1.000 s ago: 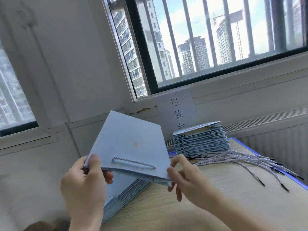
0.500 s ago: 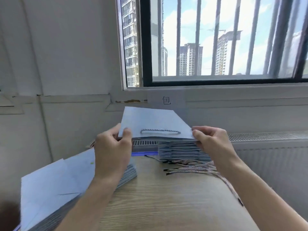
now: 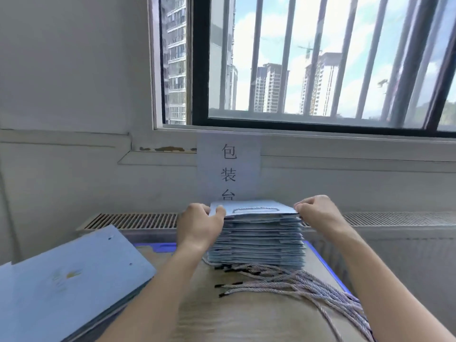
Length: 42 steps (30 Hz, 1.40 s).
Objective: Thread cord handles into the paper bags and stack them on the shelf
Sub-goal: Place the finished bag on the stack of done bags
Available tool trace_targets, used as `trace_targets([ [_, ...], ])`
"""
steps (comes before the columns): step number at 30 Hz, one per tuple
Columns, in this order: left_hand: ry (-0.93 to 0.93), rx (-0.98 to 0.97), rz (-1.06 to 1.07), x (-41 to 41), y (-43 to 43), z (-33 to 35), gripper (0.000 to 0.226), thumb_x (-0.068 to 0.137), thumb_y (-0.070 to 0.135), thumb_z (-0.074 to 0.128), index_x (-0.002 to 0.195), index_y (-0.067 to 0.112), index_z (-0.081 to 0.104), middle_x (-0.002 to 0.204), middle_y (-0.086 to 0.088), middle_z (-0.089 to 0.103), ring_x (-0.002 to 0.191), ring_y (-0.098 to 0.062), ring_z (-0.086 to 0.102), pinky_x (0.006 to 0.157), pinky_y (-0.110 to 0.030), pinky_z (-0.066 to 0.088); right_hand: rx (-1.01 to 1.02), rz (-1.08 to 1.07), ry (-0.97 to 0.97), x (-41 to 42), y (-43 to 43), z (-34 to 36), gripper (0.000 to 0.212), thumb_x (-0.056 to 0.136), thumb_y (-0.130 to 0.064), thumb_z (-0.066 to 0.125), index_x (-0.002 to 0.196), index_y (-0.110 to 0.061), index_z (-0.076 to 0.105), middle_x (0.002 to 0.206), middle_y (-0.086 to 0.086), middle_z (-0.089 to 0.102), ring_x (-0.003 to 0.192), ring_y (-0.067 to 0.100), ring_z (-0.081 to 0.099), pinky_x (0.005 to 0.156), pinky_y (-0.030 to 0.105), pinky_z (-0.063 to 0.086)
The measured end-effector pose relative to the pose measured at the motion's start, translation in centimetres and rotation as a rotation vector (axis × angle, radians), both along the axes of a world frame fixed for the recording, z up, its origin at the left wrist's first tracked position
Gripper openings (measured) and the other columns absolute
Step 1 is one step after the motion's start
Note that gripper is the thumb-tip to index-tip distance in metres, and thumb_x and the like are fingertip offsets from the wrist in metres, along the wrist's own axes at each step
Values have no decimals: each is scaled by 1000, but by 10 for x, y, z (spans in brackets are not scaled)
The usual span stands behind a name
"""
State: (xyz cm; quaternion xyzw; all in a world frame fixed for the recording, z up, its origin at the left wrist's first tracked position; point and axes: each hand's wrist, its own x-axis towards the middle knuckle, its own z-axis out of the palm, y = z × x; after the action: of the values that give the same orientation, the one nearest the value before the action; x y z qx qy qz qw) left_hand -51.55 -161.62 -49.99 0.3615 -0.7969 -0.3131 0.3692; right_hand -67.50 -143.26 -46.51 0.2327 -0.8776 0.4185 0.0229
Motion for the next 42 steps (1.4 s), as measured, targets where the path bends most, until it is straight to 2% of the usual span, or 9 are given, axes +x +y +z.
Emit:
trace_targets([
  [6, 76, -18, 55, -6, 1, -18, 34, 93, 49, 56, 109, 21, 66, 103, -4, 57, 107, -26, 55, 91, -33, 40, -54, -13, -67, 4, 3, -24, 14, 90, -29, 60, 91, -21, 72, 85, -4, 70, 84, 16, 65, 71, 26, 47],
  [11, 150, 211, -185, -14, 8, -27, 52, 100, 46, 47, 139, 12, 52, 144, -6, 51, 133, -21, 45, 107, -33, 35, -204, 35, -158, 13, -4, -41, 52, 92, -40, 52, 100, 9, 66, 93, 20, 72, 91, 38, 65, 86, 41, 50],
  [17, 143, 125, -145, -11, 8, -38, 46, 99, 39, 53, 131, 8, 61, 136, -3, 61, 128, -17, 52, 102, -28, 40, -122, 37, -50, 20, -4, -43, 44, 101, -21, 44, 143, -11, 53, 146, 0, 53, 136, 23, 47, 111, 32, 34],
  [21, 89, 113, -136, -10, 9, -36, 46, 98, 35, 55, 134, 8, 60, 139, -3, 59, 133, -19, 49, 107, -29, 39, -19, 2, 12, 22, -9, -46, 34, 96, -8, 42, 117, 5, 66, 152, 10, 46, 130, 32, 50, 104, 33, 37],
  [26, 74, 122, -122, -12, 16, -34, 54, 98, 42, 55, 137, 6, 56, 152, -5, 45, 140, -20, 40, 111, -29, 32, 21, 28, 60, 34, -15, -47, 40, 99, -33, 52, 71, -4, 50, 76, 9, 55, 85, 29, 52, 69, 39, 37],
  [30, -30, -12, -129, -16, 19, -37, 49, 95, 47, 58, 132, 15, 63, 161, 1, 29, 141, -21, 39, 108, -28, 34, 138, 49, 129, 35, -17, -49, 43, 100, -36, 51, 114, 2, 66, 121, 15, 65, 120, 34, 52, 98, 37, 39],
  [34, -112, -41, -171, -13, 16, -48, 48, 97, 52, 51, 132, 20, 64, 154, -5, 42, 143, -22, 36, 114, -30, 27, 303, 53, 185, 32, -24, -53, 44, 99, -39, 44, 110, -3, 67, 143, 8, 54, 141, 28, 37, 107, 37, 36],
  [38, -235, -172, -174, -13, 19, -41, 60, 98, 59, 41, 136, 17, 59, 154, -8, 42, 149, -19, 22, 118, -34, 21, 360, 32, 183, 31, -26, -49, 39, 99, -39, 44, 74, -10, 49, 93, 12, 58, 96, 28, 49, 76, 35, 38],
  [42, -296, -199, -174, -12, 25, -36, 64, 96, 60, 44, 137, 12, 57, 152, -10, 43, 142, -23, 35, 111, -35, 31, 402, 16, 191, 33, -27, -51, 47, 95, -55, 47, 82, -11, 56, 101, 14, 62, 96, 31, 52, 73, 35, 38],
])
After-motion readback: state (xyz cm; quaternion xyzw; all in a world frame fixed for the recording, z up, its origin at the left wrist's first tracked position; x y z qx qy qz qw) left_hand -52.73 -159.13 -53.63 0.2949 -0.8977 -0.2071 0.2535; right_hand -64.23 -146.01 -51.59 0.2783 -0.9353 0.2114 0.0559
